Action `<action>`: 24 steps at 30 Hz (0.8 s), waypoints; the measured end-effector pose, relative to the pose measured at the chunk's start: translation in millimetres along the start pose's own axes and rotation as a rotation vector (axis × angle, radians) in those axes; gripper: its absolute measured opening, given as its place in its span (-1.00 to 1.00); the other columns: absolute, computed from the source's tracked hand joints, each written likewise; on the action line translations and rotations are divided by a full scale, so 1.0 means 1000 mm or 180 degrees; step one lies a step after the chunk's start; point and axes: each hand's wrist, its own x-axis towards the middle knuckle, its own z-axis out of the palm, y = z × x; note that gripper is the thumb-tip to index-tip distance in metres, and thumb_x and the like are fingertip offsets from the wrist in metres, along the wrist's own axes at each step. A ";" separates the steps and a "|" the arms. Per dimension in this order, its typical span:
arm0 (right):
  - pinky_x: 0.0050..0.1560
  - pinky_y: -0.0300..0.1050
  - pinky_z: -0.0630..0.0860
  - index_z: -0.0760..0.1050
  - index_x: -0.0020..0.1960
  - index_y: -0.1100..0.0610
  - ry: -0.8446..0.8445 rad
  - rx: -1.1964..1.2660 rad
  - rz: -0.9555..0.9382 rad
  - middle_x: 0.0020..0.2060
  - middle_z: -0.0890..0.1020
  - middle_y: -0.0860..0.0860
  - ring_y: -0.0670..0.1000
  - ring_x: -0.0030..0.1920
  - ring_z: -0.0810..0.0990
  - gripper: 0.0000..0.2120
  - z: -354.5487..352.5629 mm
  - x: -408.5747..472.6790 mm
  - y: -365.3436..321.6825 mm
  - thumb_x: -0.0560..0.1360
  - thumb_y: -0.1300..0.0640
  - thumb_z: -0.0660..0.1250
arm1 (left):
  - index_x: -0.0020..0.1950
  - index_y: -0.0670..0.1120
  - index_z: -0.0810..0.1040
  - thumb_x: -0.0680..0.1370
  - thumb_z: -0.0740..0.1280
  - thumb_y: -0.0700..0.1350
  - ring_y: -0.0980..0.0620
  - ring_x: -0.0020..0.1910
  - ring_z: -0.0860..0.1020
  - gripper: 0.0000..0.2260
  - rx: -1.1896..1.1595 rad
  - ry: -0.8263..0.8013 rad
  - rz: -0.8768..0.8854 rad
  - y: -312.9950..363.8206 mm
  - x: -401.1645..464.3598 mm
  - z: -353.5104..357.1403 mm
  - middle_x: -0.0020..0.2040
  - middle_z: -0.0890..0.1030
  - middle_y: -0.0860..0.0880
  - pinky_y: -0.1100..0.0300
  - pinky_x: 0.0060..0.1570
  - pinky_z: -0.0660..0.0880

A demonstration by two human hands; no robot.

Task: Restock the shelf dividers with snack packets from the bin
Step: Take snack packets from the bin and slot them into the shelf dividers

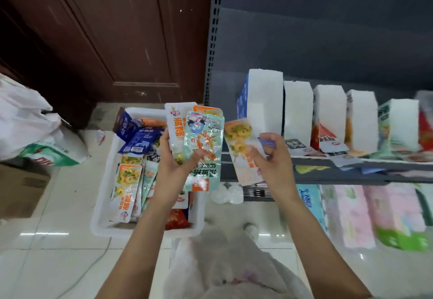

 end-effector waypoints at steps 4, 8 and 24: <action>-0.13 -0.30 0.51 0.50 0.12 0.00 -0.0005 0.0434 0.0602 0.02 0.65 -0.03 -0.15 -0.04 0.62 -0.68 -0.072 -0.006 0.007 0.42 0.21 0.45 | 0.17 0.14 0.40 0.50 0.38 -0.23 -0.05 0.01 0.66 -0.63 -0.0763 -0.0007 -0.0483 0.008 0.002 0.057 0.05 0.66 0.02 -0.05 -0.13 0.61; -0.15 -0.31 0.53 0.39 0.28 -0.06 0.0041 0.0206 0.0236 0.00 0.64 -0.06 -0.12 -0.01 0.63 -0.48 -0.151 -0.005 -0.001 0.43 0.33 0.42 | 0.25 0.09 0.37 0.51 0.35 -0.25 -0.05 -0.01 0.66 -0.61 -0.0840 -0.0112 -0.0531 0.011 0.001 0.120 0.11 0.64 -0.03 0.00 -0.20 0.61; -0.24 -0.17 0.49 0.64 0.02 0.19 0.0620 -0.3040 -0.1702 -0.19 0.68 0.11 0.13 -0.18 0.61 -0.85 -0.314 0.107 0.029 0.47 0.23 0.36 | 0.26 0.10 0.31 0.39 0.48 -0.24 0.01 0.03 0.63 -0.43 0.0167 -0.0429 -0.0135 0.029 -0.001 0.292 0.09 0.60 0.06 -0.06 0.00 0.59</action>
